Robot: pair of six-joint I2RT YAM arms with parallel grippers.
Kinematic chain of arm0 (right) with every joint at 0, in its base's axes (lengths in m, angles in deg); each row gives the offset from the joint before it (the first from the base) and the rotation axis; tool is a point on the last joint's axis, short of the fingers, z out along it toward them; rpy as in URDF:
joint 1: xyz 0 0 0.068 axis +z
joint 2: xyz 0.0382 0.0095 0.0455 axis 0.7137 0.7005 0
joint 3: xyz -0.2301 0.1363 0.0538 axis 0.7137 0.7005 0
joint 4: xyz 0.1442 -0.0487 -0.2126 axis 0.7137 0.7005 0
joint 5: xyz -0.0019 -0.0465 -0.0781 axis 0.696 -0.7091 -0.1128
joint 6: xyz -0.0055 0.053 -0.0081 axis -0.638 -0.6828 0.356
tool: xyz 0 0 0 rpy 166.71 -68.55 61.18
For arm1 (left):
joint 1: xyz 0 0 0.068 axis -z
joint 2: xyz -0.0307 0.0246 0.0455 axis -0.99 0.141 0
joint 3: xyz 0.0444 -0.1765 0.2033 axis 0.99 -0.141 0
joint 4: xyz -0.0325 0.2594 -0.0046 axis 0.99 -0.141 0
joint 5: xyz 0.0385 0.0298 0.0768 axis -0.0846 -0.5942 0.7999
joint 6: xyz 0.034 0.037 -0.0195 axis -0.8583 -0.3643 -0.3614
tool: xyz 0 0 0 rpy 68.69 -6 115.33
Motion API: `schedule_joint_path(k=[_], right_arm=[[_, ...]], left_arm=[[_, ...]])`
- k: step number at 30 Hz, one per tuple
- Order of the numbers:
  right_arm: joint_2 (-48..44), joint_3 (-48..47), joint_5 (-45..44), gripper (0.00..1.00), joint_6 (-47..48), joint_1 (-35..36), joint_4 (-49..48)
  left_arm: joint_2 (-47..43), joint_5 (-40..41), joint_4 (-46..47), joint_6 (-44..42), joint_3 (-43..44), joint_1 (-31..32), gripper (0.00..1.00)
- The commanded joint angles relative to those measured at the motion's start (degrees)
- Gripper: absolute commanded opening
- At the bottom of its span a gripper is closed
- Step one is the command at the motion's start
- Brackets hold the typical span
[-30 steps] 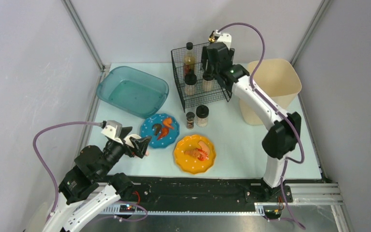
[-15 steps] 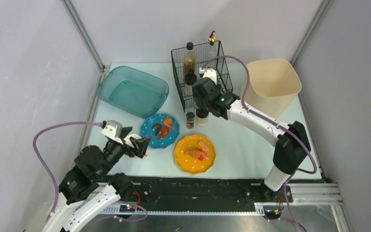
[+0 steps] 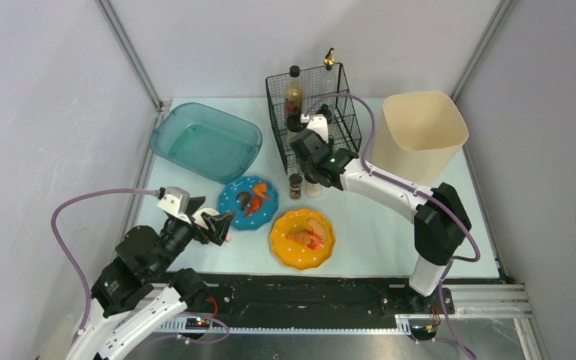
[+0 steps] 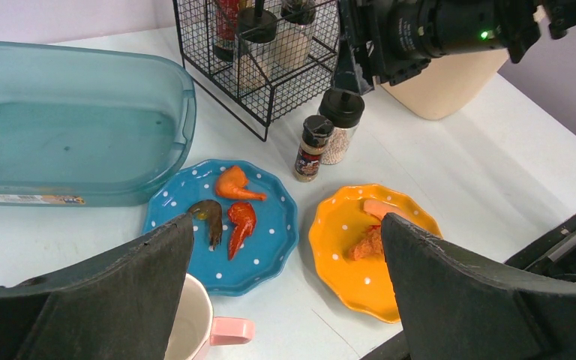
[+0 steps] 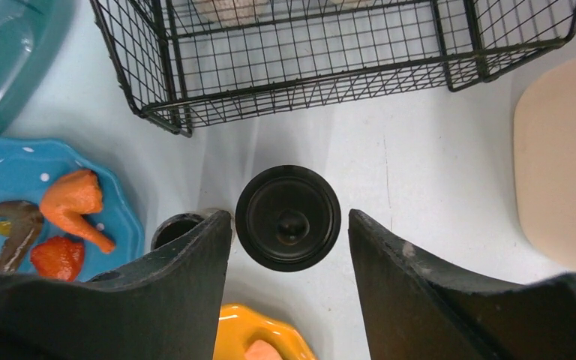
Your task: Clear the kitchen counter
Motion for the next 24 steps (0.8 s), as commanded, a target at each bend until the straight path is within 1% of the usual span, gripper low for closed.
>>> schedule_joint_path(k=[1,4,6,7,8,9,10,11,12,13,14,15,16,17,19,20,21,22,23,24], right_arm=[[1.8,0.2,-2.4,0.62,-2.0,-0.1,-2.3],[2.7,0.2,-2.4,0.58,-2.2,-0.2,-3.0],[3.1,0.2,-2.1,0.52,-2.3,-0.3,-3.3],[3.3,0.2,-2.0,0.47,-2.4,-0.4,-3.3],[3.5,0.2,-1.8,0.45,-2.6,-0.5,-3.2],[3.5,0.2,-1.8,0.39,-2.8,-0.5,-3.1],[3.6,0.2,-1.6,0.36,-2.9,-0.6,-3.1],[3.5,0.2,-1.6,0.30,-3.0,-0.6,-3.1],[3.5,0.2,-1.5,0.27,-3.0,-0.6,-3.1],[3.5,0.2,-1.5,0.21,-3.0,-0.6,-3.1],[3.5,0.2,-1.5,0.18,-3.0,-0.6,-3.0],[3.5,0.2,-1.7,0.12,-3.1,-0.6,-2.8],[3.4,0.2,-1.7,0.11,-3.2,-0.6,-2.7],[3.4,0.2,-1.8,0.11,-3.2,-0.6,-2.6],[3.3,0.2,-2.2,0.17,-3.5,-0.6,-2.3],[3.4,0.2,-2.3,0.27,-3.6,-0.6,-2.2],[3.3,0.2,-2.4,0.32,-3.8,-0.6,-2.0],[3.1,0.2,-2.6,0.45,-4.0,-0.5,-1.9],[3.0,0.2,-2.8,0.50,-4.1,-0.5,-1.7],[2.9,0.2,-3.0,0.59,-4.2,-0.4,-1.7]], left_arm=[[0.3,0.5,1.5,-0.9,-0.3,-0.3,0.98],[0.3,0.4,1.5,-0.9,-0.3,-0.3,0.98],[0.3,0.4,1.6,-0.9,-0.2,-0.4,0.98],[0.2,0.4,1.6,-0.9,-0.3,-0.4,0.98],[0.2,0.4,1.6,-0.9,-0.3,-0.4,0.98],[0.2,0.3,1.6,-0.9,-0.2,-0.4,0.98],[0.2,0.3,1.6,-0.9,-0.3,-0.3,0.98],[0.2,0.4,1.5,-0.9,-0.2,-0.4,0.98],[0.2,0.3,1.5,-0.9,-0.3,-0.3,0.98],[0.2,0.3,1.6,-0.9,-0.2,-0.3,0.98],[0.2,0.3,1.6,-0.9,-0.2,-0.3,0.98],[0.2,0.4,1.5,-0.9,-0.2,-0.4,0.98],[0.2,0.3,1.5,-0.9,-0.3,-0.4,0.98],[0.2,0.4,1.5,-0.9,-0.3,-0.4,0.98],[0.3,0.3,1.6,-0.9,-0.2,-0.3,0.98],[0.2,0.4,1.6,-0.9,-0.2,-0.3,0.98],[0.2,0.3,1.6,-0.9,-0.2,-0.4,0.98],[0.2,0.4,1.5,-0.9,-0.2,-0.4,0.98],[0.2,0.3,1.6,-0.9,-0.3,-0.3,0.98],[0.3,0.3,1.5,-0.9,-0.2,-0.4,0.98]])
